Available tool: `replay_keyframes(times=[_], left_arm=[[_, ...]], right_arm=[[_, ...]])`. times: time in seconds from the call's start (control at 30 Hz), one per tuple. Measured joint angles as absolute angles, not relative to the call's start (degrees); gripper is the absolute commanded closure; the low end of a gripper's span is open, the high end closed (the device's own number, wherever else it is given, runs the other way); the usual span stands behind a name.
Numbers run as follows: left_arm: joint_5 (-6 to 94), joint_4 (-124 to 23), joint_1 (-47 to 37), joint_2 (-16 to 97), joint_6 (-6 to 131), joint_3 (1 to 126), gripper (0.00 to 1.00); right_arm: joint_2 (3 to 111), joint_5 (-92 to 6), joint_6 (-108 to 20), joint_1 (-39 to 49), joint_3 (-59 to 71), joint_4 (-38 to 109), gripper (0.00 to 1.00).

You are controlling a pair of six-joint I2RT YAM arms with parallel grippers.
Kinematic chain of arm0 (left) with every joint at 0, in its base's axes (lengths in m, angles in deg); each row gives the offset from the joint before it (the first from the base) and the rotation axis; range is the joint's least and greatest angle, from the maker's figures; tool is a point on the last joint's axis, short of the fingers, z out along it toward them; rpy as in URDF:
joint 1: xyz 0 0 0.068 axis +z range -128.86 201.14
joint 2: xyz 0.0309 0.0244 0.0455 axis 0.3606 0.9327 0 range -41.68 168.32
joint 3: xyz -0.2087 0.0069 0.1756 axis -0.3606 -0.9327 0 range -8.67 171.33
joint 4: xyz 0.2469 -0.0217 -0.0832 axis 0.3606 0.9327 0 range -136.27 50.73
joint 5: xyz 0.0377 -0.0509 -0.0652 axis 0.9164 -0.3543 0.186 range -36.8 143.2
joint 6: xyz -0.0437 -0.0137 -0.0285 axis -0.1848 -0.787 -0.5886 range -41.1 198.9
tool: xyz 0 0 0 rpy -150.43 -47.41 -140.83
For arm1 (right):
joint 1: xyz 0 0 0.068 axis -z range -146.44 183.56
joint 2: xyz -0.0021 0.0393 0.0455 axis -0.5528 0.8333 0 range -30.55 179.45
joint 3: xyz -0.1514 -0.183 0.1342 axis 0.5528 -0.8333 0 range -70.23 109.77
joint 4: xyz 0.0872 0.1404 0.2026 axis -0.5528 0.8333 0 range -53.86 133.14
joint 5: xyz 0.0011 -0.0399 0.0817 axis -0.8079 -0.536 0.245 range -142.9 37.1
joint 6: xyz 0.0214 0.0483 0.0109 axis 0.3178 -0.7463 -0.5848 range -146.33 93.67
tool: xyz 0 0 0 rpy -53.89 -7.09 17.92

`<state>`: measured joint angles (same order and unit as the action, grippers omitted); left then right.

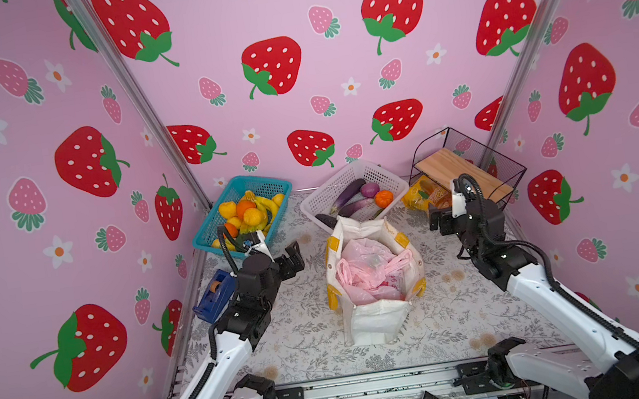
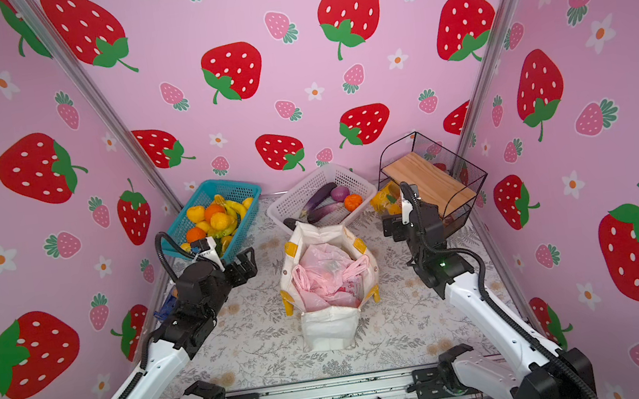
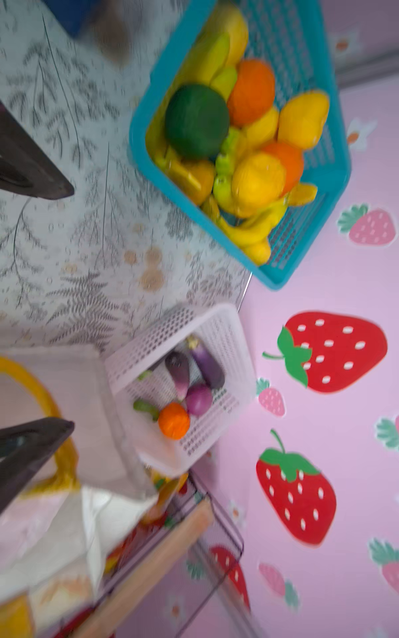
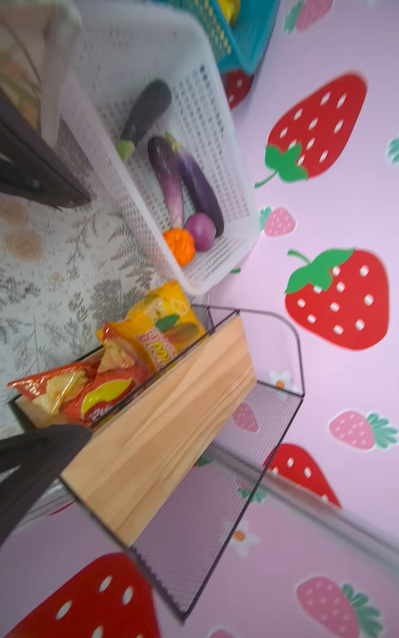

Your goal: Place the mixed food into the grocery bags and tie them

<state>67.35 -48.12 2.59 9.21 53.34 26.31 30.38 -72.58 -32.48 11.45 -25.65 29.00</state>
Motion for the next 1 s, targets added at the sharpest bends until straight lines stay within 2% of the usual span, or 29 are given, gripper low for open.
replay_keyframes(times=[0.23, 0.53, 0.87, 1.0], left_arm=[[74.8, -57.9, 9.7, 16.2, 63.7, 21.2, 0.01], [72.6, -72.9, 13.2, 32.6, 74.3, 16.3, 0.01], [68.1, -87.4, 14.4, 42.5, 79.1, 15.1, 0.01], [64.8, -90.6, 17.5, 46.4, 78.7, 14.3, 0.01]], right_arm=[[39.1, -77.3, -30.7, 15.0, -41.4, 12.7, 0.0], [51.7, -73.0, -28.6, 18.9, -49.8, -5.4, 0.0], [52.4, -64.4, -27.6, 23.4, -50.4, -16.9, 0.0], [52.1, -62.2, -27.5, 24.4, -52.2, -19.1, 0.0]])
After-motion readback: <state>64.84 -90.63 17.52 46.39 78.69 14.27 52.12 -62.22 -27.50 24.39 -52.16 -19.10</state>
